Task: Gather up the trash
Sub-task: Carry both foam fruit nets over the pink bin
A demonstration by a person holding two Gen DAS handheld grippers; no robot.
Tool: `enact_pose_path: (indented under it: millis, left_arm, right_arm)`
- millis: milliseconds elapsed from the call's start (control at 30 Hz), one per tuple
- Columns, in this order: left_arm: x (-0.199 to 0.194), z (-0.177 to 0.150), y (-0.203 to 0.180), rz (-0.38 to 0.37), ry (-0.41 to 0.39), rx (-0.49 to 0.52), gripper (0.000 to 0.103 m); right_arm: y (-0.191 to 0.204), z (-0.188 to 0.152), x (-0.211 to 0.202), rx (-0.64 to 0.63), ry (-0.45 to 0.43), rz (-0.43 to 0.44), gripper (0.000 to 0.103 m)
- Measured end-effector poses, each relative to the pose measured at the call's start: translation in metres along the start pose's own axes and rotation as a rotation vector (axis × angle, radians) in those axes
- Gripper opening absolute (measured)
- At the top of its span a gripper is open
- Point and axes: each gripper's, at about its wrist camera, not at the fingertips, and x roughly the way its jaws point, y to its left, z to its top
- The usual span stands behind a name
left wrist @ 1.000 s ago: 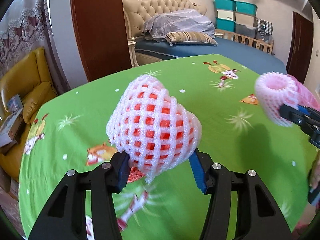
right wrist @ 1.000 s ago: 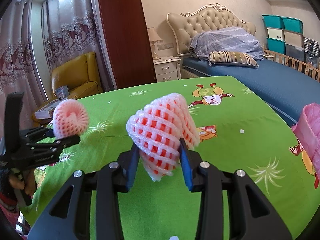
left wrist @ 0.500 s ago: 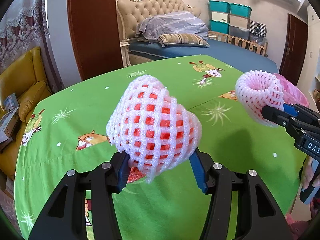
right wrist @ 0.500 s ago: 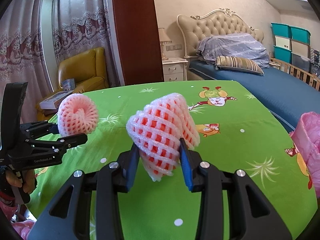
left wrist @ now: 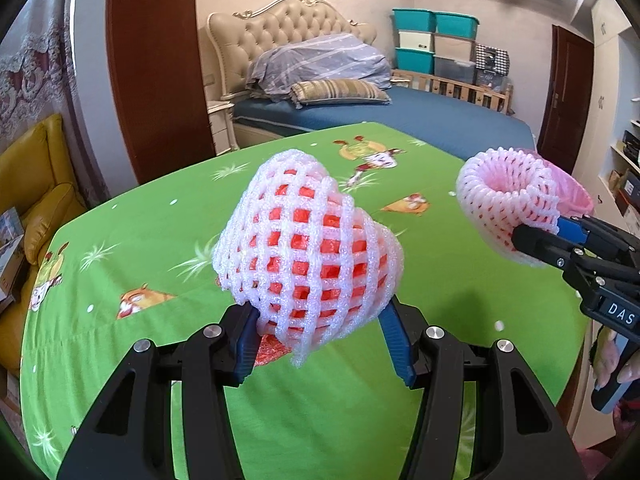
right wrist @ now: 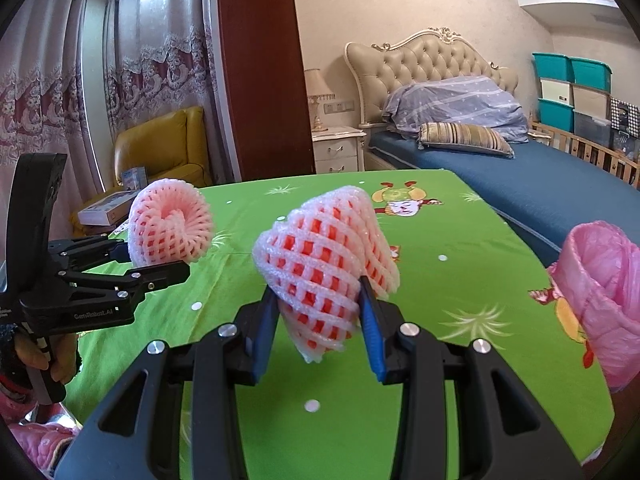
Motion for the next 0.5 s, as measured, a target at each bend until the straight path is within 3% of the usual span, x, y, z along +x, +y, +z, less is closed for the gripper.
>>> enact_pose_path:
  millis: [300, 500]
  left_arm:
    - [0.000, 0.012, -0.040, -0.108, -0.015, 0.034, 0.053]
    - [0.007, 0.029, -0.080, -0.207, -0.008, 0.088, 0.053]
  right_arm:
    - [-0.033, -0.005, -0.038, 0.024, -0.050, -0.066, 0.038]
    - [-0.074, -0.012, -0.065, 0.053, -0.081, -0.157, 0.038]
